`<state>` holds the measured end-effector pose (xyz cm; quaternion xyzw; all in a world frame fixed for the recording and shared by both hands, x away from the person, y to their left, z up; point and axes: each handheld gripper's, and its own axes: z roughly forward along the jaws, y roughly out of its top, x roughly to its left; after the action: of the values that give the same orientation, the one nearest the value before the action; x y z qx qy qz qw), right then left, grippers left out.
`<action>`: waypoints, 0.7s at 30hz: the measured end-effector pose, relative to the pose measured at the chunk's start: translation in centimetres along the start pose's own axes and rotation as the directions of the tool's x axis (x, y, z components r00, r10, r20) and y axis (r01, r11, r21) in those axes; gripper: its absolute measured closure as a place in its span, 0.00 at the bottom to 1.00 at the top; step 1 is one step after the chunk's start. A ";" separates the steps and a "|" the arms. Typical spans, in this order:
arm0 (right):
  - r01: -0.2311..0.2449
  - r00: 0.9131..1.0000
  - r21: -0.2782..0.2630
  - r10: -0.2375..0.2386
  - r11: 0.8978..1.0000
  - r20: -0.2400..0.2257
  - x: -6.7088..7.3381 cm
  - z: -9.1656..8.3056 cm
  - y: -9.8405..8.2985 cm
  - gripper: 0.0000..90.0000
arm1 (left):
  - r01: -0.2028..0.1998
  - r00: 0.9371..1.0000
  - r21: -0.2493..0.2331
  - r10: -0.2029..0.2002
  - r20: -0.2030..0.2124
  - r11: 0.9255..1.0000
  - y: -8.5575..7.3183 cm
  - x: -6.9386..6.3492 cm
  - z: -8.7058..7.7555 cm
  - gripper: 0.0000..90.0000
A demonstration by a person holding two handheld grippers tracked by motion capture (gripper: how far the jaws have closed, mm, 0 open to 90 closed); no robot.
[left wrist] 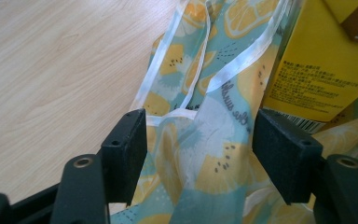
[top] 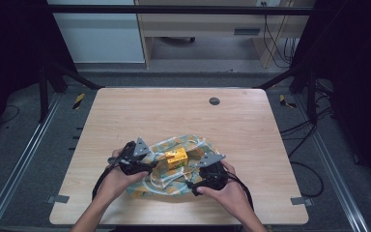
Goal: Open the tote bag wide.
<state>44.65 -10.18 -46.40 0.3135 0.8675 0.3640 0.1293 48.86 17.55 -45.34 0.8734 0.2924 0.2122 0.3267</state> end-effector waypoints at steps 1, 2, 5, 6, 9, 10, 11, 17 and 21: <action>0.007 1.000 0.004 -0.007 1.000 0.001 -0.1 0.2 -0.4 0.14 | 0.011 1.000 0.001 -0.011 0.003 1.000 -0.1 0.0 0.1 0.42; 0.007 1.000 0.004 -0.007 1.000 0.001 -0.1 0.2 -0.4 0.14 | 0.011 1.000 0.001 -0.011 0.003 1.000 -0.1 0.0 0.1 0.42; 0.015 1.000 -0.020 -0.014 1.000 0.008 -0.3 0.2 -0.8 0.16 | 0.012 1.000 -0.008 -0.012 0.011 1.000 0.1 0.0 0.4 0.48; 0.016 1.000 -0.037 -0.015 0.999 0.011 -0.4 0.2 -0.8 0.15 | 0.013 1.000 -0.013 -0.013 0.009 1.000 0.2 -0.1 0.5 0.48; 0.010 1.000 -0.055 -0.009 0.998 0.013 -0.8 0.3 -0.5 0.14 | 0.017 1.000 -0.021 -0.017 0.020 1.000 0.6 -0.1 0.6 0.54; 0.007 1.000 -0.053 -0.006 0.999 0.012 -0.9 0.5 -0.4 0.14 | 0.019 1.000 -0.020 -0.018 0.023 1.000 0.6 -0.1 0.7 0.56; 0.013 1.000 -0.051 -0.013 0.999 0.009 -1.0 0.7 -0.3 0.14 | 0.020 0.999 -0.020 -0.019 0.029 1.000 0.7 -0.1 0.8 0.60; 0.027 1.000 -0.012 -0.027 1.000 0.003 -0.4 2.1 -0.2 0.20 | 0.032 0.998 0.014 -0.033 0.057 0.999 0.7 0.0 1.2 0.80; 0.040 0.999 0.015 -0.040 0.999 0.002 -0.3 2.2 -0.5 0.38 | 0.053 0.997 0.016 -0.054 0.055 0.998 0.8 0.2 1.2 0.93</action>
<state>45.65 -9.46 -48.34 0.2976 0.8760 0.3546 0.1353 49.93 16.66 -45.56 0.8732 0.3079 0.1770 0.3339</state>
